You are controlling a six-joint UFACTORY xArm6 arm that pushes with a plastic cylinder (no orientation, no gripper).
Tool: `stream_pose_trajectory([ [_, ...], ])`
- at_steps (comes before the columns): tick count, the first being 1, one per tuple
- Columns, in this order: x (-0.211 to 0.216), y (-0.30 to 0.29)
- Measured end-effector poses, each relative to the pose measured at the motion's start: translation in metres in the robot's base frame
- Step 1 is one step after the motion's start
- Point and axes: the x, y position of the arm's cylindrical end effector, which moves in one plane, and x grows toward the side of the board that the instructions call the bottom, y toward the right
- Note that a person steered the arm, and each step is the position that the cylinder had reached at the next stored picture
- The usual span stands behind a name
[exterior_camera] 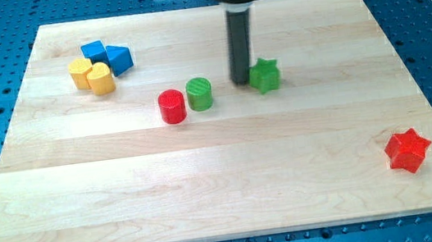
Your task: Separate green circle from red circle
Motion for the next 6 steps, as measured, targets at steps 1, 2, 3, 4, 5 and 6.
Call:
stream_pose_trajectory([
  [1,0.027,0.056],
  [2,0.075,0.086],
  [3,0.121,0.111],
  [4,0.112,0.110],
  [5,0.105,0.096],
  [6,0.105,0.096],
])
